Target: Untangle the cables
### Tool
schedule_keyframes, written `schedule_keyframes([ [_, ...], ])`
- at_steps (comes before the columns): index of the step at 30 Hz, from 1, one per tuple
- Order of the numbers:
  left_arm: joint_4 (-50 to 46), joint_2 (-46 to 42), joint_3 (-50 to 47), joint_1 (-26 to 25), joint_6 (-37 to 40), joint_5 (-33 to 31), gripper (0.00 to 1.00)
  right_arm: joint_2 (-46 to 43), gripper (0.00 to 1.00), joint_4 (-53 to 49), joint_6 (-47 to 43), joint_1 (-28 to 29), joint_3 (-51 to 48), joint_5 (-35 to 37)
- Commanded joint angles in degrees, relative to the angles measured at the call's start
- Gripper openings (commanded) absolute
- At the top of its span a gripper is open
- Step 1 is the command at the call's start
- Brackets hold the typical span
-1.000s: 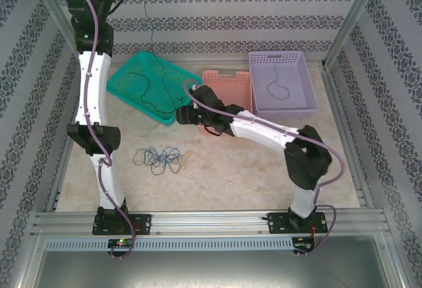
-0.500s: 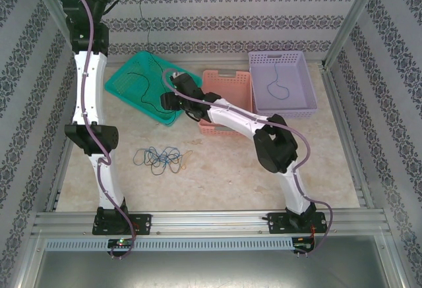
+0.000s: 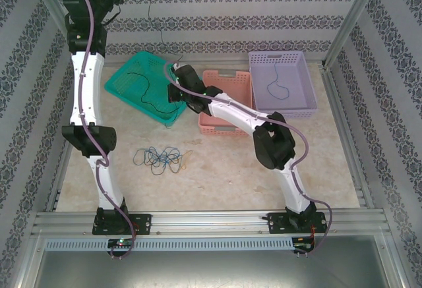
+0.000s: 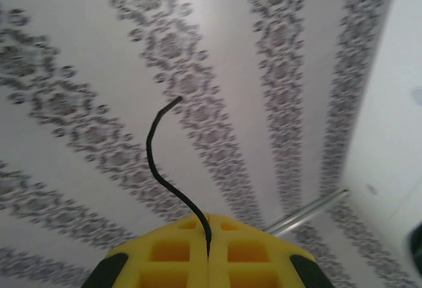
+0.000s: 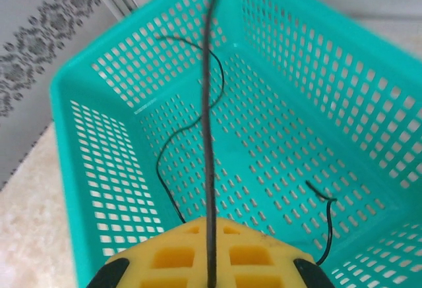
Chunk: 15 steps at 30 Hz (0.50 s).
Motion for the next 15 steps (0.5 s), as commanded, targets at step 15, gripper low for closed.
schedule_keyframes([
  [15,-18.9,-8.7,-17.59,0.72,24.89,-11.15,0.0,2.09,0.0,-4.83,5.58,-2.09,15.1,-4.44],
])
